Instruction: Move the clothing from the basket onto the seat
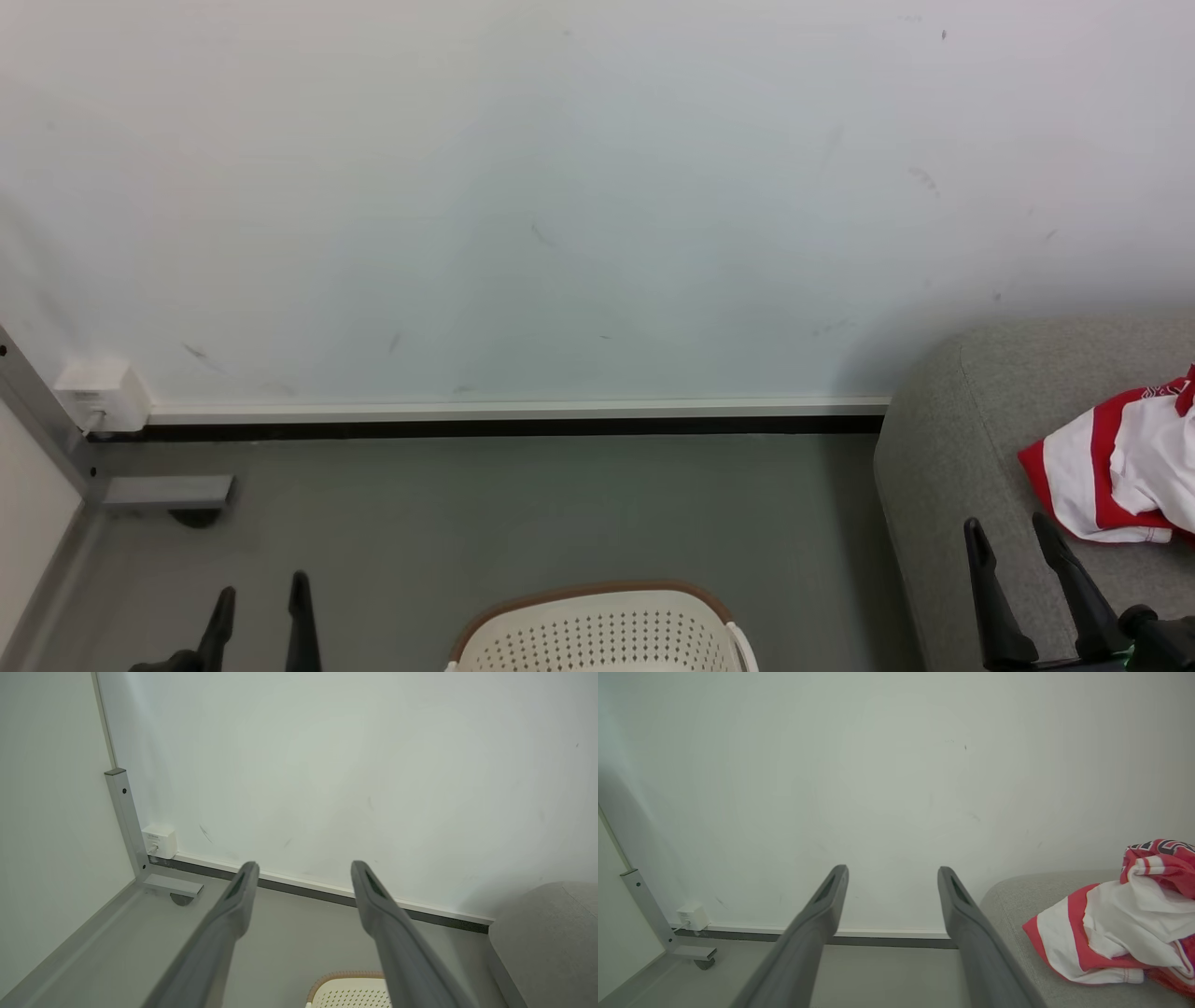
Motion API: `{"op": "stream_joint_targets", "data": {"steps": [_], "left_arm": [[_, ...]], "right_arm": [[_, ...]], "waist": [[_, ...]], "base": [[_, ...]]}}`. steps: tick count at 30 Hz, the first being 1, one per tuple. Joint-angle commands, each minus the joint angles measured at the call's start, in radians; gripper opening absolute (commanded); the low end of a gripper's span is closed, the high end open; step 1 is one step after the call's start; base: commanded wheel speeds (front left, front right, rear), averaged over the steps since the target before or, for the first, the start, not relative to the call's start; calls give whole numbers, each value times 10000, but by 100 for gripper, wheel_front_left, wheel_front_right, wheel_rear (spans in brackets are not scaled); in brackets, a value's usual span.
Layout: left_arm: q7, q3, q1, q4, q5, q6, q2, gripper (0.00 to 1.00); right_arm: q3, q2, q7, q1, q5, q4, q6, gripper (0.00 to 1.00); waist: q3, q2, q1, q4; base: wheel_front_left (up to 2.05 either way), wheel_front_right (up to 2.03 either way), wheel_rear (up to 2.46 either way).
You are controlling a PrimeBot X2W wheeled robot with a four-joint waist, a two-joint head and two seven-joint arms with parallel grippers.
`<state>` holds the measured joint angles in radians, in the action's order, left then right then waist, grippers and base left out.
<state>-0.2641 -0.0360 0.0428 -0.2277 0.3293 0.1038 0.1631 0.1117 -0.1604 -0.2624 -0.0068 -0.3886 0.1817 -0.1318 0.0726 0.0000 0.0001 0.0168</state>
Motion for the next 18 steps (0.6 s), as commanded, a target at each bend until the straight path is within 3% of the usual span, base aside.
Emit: {"op": "stream_joint_targets", "data": {"steps": [1, 18], "left_arm": [[-3, 64, 123, -5, -80, -48, -10, 100], [-3, 952, -57, -318, -969, -733, -687, 100]], "right_arm": [[-59, -39, -31, 130, 79, -47, 23, 100], [31, 29, -32, -50, 9, 136, 23, 100]], "waist": [[2, 0, -1, 5], [67, 0, -1, 50]], "base": [[0, 0, 0], [0, 0, 0]]}}
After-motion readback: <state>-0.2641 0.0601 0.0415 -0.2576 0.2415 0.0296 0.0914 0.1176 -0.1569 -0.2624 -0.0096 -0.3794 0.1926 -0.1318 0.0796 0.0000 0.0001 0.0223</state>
